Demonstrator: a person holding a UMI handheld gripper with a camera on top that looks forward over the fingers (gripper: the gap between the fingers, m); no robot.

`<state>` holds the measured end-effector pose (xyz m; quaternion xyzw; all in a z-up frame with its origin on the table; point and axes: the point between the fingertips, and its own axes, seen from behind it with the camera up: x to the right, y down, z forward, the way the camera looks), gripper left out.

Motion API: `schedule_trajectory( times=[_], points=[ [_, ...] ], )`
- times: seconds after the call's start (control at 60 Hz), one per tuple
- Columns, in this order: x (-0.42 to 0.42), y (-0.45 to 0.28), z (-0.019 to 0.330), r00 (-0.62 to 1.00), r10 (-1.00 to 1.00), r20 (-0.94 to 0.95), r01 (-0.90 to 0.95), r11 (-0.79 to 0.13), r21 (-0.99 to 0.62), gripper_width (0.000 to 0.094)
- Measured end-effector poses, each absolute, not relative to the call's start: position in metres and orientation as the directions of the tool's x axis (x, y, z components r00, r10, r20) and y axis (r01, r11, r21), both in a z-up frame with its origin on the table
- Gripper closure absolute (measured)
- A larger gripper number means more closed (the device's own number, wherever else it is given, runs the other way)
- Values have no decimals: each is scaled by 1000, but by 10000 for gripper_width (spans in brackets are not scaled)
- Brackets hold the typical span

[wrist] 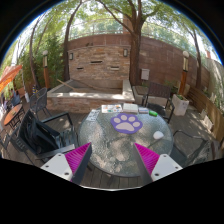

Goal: Arrange mouse

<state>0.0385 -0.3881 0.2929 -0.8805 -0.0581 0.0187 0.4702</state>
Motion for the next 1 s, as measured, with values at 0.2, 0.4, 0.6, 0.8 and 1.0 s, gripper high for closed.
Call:
schedule_trajectory(
  times=[0.2, 0.4, 0.6, 0.8, 1.0],
  points=[
    [85, -404, 242, 999, 51, 12, 42, -635, -771, 101],
    [197, -356, 149, 998, -37, 44, 10, -647, -762, 93],
    [284, -248, 88, 993, -103, 48, -22, -591, -806, 86],
    [329, -145, 31, 992, -124, 17, -59, -586, -808, 90],
    [345, -87, -2, 992, -125, -34, -105, -622, -776, 93]
  ],
)
